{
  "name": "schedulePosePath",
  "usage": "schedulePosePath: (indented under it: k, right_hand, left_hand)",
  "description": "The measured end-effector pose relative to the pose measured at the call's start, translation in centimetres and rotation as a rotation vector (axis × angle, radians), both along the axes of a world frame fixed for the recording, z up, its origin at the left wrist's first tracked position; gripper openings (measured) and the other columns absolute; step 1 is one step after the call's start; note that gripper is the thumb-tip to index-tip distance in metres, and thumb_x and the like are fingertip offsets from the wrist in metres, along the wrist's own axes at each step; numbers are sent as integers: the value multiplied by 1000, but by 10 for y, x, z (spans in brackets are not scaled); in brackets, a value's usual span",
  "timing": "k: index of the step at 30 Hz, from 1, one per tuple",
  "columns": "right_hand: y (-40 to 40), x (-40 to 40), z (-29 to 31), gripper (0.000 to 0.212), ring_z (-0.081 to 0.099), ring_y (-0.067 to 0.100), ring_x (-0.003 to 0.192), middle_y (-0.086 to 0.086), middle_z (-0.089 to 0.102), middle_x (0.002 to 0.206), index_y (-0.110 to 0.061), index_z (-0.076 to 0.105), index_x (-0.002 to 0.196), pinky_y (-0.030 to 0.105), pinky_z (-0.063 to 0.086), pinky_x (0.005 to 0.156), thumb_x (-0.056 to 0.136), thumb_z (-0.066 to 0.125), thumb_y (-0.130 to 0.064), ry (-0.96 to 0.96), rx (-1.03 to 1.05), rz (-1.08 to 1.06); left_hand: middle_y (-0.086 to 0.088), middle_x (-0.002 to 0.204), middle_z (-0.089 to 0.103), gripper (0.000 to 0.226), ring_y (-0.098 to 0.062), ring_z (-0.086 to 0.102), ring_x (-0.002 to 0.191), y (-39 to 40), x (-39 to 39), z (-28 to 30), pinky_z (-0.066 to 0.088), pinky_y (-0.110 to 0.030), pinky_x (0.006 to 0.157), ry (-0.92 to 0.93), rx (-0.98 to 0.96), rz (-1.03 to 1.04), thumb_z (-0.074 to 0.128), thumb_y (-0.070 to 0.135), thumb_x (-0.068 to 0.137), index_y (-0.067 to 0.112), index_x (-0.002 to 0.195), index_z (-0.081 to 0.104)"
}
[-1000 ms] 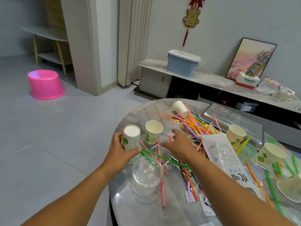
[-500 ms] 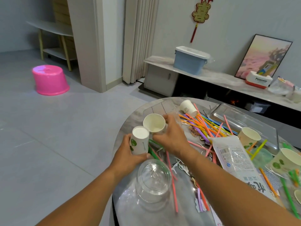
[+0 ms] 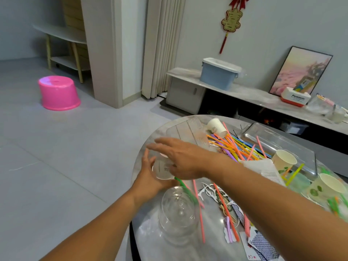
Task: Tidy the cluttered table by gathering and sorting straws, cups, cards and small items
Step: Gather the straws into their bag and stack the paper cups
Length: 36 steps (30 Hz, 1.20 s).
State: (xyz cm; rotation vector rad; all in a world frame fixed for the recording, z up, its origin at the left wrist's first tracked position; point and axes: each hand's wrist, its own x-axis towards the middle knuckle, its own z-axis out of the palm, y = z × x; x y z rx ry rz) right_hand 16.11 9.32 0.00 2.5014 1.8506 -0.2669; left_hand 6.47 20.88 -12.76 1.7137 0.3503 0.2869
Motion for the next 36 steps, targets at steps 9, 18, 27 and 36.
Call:
schedulePosePath:
  k: [9,18,27,36]
  right_hand:
    - [-9,11,-16,67,33,8,143,-7,39,159,-36,28,157,27,25,116,93,45,-31,418,490,-341]
    - [-72,159,-48,47,60,25,95,10,62,130,-15,50,142,35,48,76,95,55,-13,316,855,-1102]
    - [-68,235,-83,57,60,33,112,15,54,144,-17,45,149,36,51,85,95,59,-19,108,704,-1125]
    - [-63,256,-102,41,63,16,67,1,64,82,-15,60,112,32,48,58,79,78,-31,194,635,-1191]
  left_hand:
    - [22,111,69,74,-2,69,100,3,0,-15,56,-25,76,-35,62,79,94,49,58,49,119,52]
    - [28,112,66,69,5,65,99,25,41,-15,55,-29,81,-73,166,160,93,50,59,54,113,50]
    - [33,98,65,66,3,64,90,17,78,-18,55,-31,75,54,383,284,75,81,52,52,104,47]
    - [39,104,60,79,4,61,96,16,84,-20,55,-34,77,0,440,292,78,85,44,54,110,47]
